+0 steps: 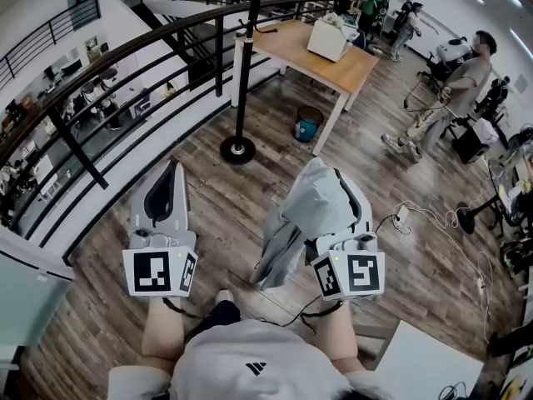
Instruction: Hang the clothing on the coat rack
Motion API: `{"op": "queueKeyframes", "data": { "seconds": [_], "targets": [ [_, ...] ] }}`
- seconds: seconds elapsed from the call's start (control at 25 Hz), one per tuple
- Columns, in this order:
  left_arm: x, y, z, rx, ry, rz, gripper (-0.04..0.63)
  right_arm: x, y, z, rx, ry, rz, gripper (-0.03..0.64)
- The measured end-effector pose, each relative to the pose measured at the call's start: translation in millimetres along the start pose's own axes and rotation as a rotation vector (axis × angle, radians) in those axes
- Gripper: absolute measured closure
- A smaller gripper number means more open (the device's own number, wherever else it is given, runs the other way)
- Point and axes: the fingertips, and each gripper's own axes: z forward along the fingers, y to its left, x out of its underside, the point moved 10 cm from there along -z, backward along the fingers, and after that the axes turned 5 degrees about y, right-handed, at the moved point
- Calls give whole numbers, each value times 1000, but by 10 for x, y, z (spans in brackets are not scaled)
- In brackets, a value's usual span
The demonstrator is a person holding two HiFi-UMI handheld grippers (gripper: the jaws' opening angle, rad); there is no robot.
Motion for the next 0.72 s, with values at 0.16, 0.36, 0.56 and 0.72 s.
{"op": "queueKeyframes", "data": {
  "seconds": [0.16,0.36,0.56,0.72],
  "targets": [
    [-21,64,58,4,-20,-7,588,-9,7,59,9,-5,-4,614],
    [33,166,155,15,-37,-3,588,43,46,174,20,-11,-8,614],
    [24,310,319,36,-54,10,588,38,59,348,34,-22,26,614],
    [61,412,462,44,-60,11,588,58,61,500,46,-29,23,614]
  ]
}}
